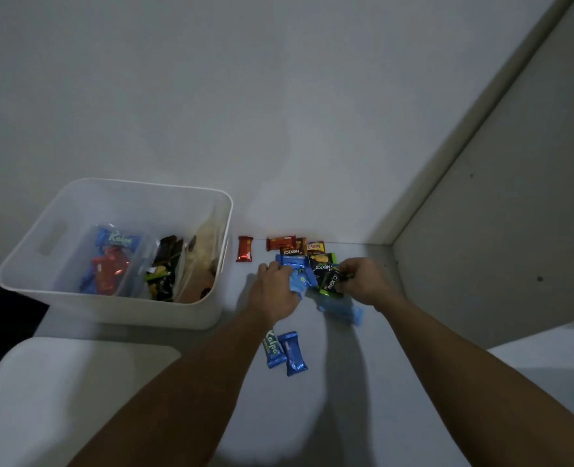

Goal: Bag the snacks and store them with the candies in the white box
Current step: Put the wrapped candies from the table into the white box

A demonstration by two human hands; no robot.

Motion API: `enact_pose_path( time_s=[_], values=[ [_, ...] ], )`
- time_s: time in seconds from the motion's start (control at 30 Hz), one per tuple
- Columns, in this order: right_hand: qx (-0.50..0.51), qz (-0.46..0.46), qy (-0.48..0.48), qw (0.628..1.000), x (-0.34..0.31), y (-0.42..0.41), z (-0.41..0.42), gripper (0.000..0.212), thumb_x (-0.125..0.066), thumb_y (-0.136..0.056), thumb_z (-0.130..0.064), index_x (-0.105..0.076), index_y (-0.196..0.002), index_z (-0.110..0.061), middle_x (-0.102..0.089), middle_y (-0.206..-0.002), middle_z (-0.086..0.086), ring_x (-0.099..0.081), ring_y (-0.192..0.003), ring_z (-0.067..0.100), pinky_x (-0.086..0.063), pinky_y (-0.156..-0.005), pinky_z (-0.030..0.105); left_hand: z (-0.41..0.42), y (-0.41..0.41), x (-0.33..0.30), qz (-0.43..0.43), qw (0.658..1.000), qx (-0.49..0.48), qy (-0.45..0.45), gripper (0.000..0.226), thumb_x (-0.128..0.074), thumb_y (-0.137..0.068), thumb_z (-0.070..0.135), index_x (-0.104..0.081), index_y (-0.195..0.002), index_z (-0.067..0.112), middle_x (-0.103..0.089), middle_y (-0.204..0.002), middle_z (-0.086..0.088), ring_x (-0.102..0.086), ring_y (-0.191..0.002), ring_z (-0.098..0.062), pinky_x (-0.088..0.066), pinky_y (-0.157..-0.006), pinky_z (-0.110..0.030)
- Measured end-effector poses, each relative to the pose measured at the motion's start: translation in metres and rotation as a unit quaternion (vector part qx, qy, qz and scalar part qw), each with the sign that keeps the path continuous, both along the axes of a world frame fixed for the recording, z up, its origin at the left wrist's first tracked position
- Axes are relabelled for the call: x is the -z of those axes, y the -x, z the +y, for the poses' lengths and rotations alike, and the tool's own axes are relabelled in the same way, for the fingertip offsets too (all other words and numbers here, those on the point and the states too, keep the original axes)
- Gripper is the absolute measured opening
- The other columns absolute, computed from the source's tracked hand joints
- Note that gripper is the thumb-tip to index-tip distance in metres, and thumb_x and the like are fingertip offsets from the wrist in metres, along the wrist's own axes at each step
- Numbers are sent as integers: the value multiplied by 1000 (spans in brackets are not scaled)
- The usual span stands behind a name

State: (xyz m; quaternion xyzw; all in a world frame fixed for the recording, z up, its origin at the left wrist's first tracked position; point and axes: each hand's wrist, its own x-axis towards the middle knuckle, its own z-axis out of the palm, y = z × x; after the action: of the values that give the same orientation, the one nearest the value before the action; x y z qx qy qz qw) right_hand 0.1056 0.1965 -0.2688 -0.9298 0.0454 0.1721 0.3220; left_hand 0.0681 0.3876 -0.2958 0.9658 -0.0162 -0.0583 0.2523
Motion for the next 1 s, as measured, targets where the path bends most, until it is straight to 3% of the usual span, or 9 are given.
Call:
enact_pose_path(
  time_s=[0.1,0.23,0.33,0.5,0.63,0.77,0.83,0.93,1.0],
  values=[
    [6,-26,-32,999,-29,-7,14,33,-76,-73,-8,-63,-99,-22,-69,-101,7,-64,-83,27,-52,-62,34,12,-7,-35,-9,995,-35,91,31,-66,-79,18,-63,-110,16,-66,-102,-6,-61,-92,-23,-52,-76,-37],
    [12,-50,-82,995,-76,-12,43,43,-76,-74,-7,-47,-104,-17,-56,-101,7,-61,-89,28,-59,-73,48,36,-14,-85,-16,986,-59,154,22,-69,-76,21,-64,-98,18,-69,-96,-9,-65,-87,-26,-51,-75,-33],
    [5,-54,-131,990,-108,-15,72,37,-78,-72,-1,-50,-91,-16,-54,-103,11,-66,-87,34,-60,-66,51,61,-14,-118,-26,980,-90,176,17,-69,-75,18,-64,-91,19,-68,-93,-8,-63,-84,-26,-46,-69,-29],
    [-36,-59,-188,980,-143,-13,129,33,-78,-71,4,-54,-87,-10,-62,-106,21,-69,-80,33,-61,-59,45,118,-8,-147,-27,979,-144,144,22,-67,-77,12,-65,-99,10,-67,-98,-11,-61,-89,-27,-38,-69,-25],
    [-70,-59,-201,975,-152,-7,180,33,-81,-71,-2,-55,-89,-9,-64,-106,22,-70,-83,33,-61,-61,44,165,5,-149,-4,970,-205,130,17,-66,-76,11,-63,-92,6,-67,-99,-17,-63,-92,-31,-39,-68,-27],
    [-78,-33,-187,979,-147,-3,228,39,-82,-72,-7,-53,-98,-10,-58,-111,19,-69,-83,33,-62,-61,44,203,14,-135,30,955,-261,135,28,-68,-73,8,-64,-100,2,-66,-103,-20,-63,-94,-34,-44,-70,-29],
    [-72,-27,-173,982,-143,-2,247,39,-82,-72,-8,-51,-96,-9,-57,-105,17,-69,-78,33,-61,-62,46,216,16,-126,47,948,-277,150,30,-70,-72,8,-64,-101,1,-67,-102,-20,-64,-94,-35,-46,-72,-31],
    [-73,-34,-140,987,-137,-2,271,33,-81,-73,-15,-49,-78,-10,-61,-85,15,-71,-75,35,-61,-67,48,228,17,-113,70,939,-292,169,30,-67,-75,8,-63,-104,1,-66,-102,-21,-64,-95,-36,-51,-76,-33],
    [-75,-49,-106,990,-131,-3,284,34,-80,-73,-26,-51,-76,-9,-62,-73,8,-72,-77,31,-61,-69,42,235,14,-104,95,925,-312,196,34,-67,-74,8,-61,-107,1,-67,-103,-21,-64,-95,-36,-55,-83,-38]
  ],
)
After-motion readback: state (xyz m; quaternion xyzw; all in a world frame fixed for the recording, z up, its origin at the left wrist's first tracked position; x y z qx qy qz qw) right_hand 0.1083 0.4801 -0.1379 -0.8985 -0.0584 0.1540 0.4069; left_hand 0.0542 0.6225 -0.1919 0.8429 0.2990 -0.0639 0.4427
